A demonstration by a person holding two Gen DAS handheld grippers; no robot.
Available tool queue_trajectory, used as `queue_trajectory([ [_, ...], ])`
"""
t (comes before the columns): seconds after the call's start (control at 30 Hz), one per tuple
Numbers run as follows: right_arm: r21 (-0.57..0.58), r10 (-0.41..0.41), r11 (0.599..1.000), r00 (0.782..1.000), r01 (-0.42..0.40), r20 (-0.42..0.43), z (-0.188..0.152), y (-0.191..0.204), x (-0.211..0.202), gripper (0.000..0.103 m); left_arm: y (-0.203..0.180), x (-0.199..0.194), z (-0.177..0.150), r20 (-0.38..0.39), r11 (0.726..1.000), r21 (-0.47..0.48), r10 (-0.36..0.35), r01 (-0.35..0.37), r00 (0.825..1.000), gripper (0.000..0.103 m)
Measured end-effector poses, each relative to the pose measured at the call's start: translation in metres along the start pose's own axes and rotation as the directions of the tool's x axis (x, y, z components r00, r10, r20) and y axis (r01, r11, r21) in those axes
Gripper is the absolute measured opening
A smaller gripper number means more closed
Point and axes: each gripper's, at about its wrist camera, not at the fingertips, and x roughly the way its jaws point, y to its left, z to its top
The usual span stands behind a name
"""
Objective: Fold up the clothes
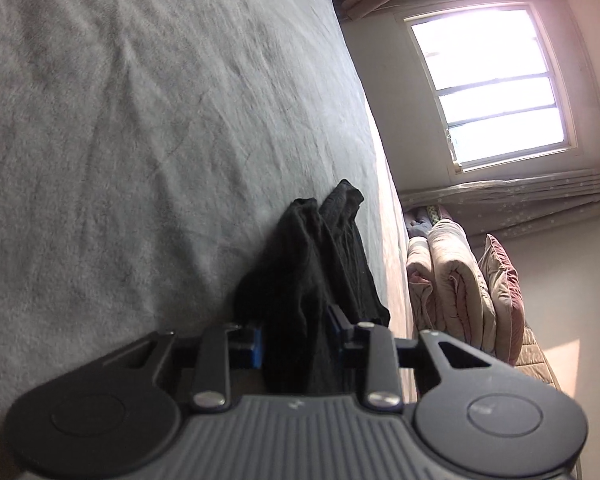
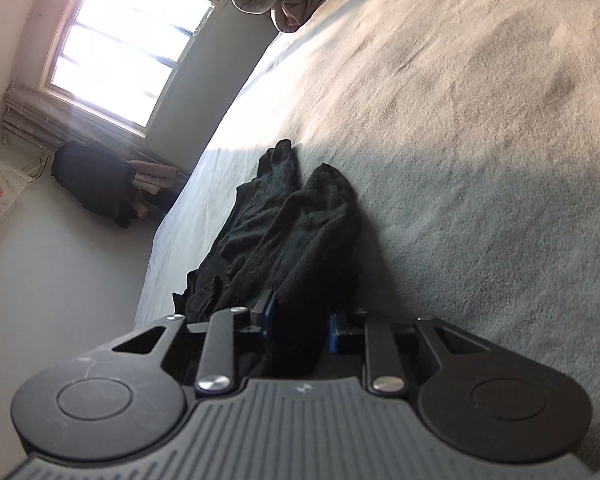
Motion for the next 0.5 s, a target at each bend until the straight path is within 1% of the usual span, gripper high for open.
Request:
queue_trajectory([
  [0.03,0.008,0.002,1.0,1.0,-0.002,0.003,0.001,-0.003,0.001,0.012,0.003,0.003,0.0,-0.001,1.0,-0.019,0.008,-0.008,1.0,0.005],
  [0.13,0.024,-0.003,1.0,1.0,0.002,0.022,0.001,-0.005,-0.003,0.01,0.002,0.0,0.002,0.022,0.999,-0.045,0.014,-0.013,1.0,0.004],
  [0.2,0.001,-0.031,1.0,0.999,0.031,0.044,-0.002,0.002,-0.008,0.01,-0.002,-0.007,0.003,0.045,0.998,-0.055,0.029,-0.026,0.999,0.003],
  [0.27,0.009,-0.049,0.999,0.997,0.048,0.067,-0.005,0.005,-0.015,0.01,-0.006,-0.014,0.003,0.067,0.997,-0.066,0.044,-0.039,0.997,0.003],
  [0.33,0.011,-0.065,0.998,0.995,0.065,0.081,-0.006,0.008,-0.023,0.01,-0.011,-0.023,0.005,0.066,0.997,-0.055,0.049,-0.045,0.997,0.003],
  [0.43,0.006,-0.067,0.998,0.995,0.067,0.073,-0.001,0.014,-0.039,0.01,-0.019,-0.036,0.009,0.064,0.998,-0.038,0.056,-0.054,0.996,0.003],
  [0.5,0.005,-0.067,0.998,0.996,0.067,0.063,0.001,0.017,-0.052,0.01,-0.025,-0.05,0.009,0.063,0.999,0.016,0.047,-0.048,0.997,0.003],
])
